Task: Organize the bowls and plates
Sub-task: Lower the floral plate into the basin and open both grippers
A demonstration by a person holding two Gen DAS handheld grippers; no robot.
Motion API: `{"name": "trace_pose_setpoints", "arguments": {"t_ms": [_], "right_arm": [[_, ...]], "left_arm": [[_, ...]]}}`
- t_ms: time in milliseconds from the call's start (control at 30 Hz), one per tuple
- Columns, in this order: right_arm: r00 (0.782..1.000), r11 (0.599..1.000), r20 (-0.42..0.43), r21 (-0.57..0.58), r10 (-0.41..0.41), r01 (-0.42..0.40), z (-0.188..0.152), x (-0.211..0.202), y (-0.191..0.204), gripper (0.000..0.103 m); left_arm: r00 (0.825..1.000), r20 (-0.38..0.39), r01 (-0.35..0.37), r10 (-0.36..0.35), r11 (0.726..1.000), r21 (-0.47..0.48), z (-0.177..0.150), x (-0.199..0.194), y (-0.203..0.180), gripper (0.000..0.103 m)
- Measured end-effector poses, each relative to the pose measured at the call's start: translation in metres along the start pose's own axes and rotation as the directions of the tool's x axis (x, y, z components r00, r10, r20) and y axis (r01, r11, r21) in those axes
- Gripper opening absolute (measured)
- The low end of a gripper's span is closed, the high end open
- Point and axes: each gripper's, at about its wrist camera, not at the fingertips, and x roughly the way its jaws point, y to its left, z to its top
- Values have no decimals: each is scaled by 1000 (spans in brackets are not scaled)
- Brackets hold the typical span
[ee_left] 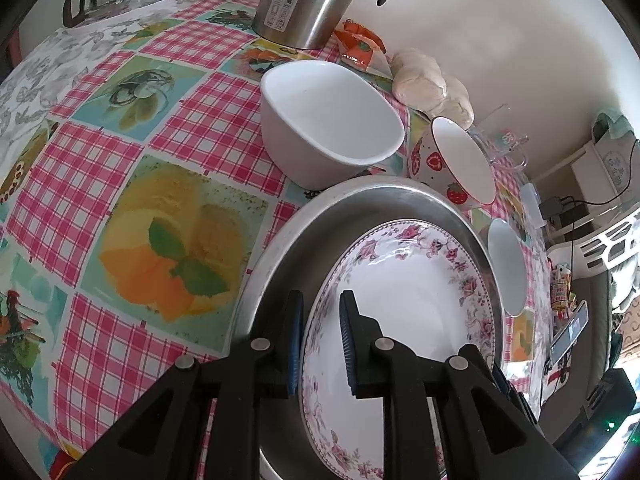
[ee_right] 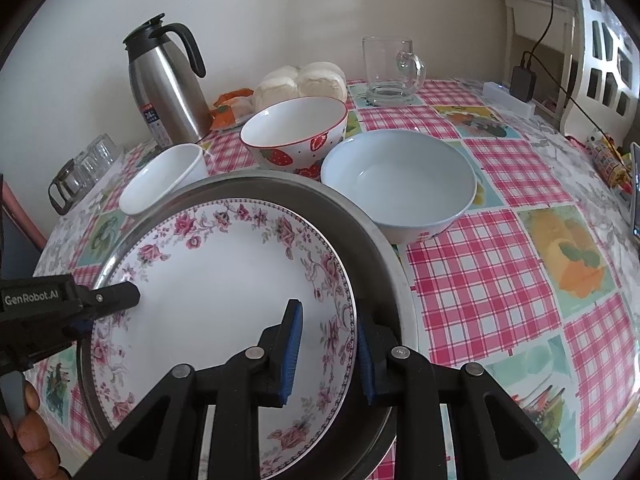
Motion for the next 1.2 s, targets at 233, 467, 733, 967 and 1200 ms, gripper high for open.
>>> {"name": "trace_pose_setpoints", "arguments": {"t_ms": [233, 467, 733, 967, 1200], "right_arm": [[1000, 999, 7, 36, 25, -26, 1, -3, -6, 29], [997, 998, 79, 60, 9, -14, 5, -17, -11, 31], [992, 998, 123, 55, 12, -19, 8, -26, -9, 34], [989, 999, 147, 31, -20, 16, 8, -29, -5, 74], [989, 999, 145, 27, -37, 34, 7, -25, -7, 103]], "left_arm": [[999, -3, -37, 37, 999, 23, 1, 0, -4, 23], [997, 74, -37, 32, 997, 67, 4, -20, -12, 28], [988, 140, -87, 71, 989, 116, 3, -32, -22, 54], [983, 143, -131, 114, 984, 119, 5, -31, -22, 60], [968, 177, -203, 179, 971, 124, 3, -31, -20, 85]]}}
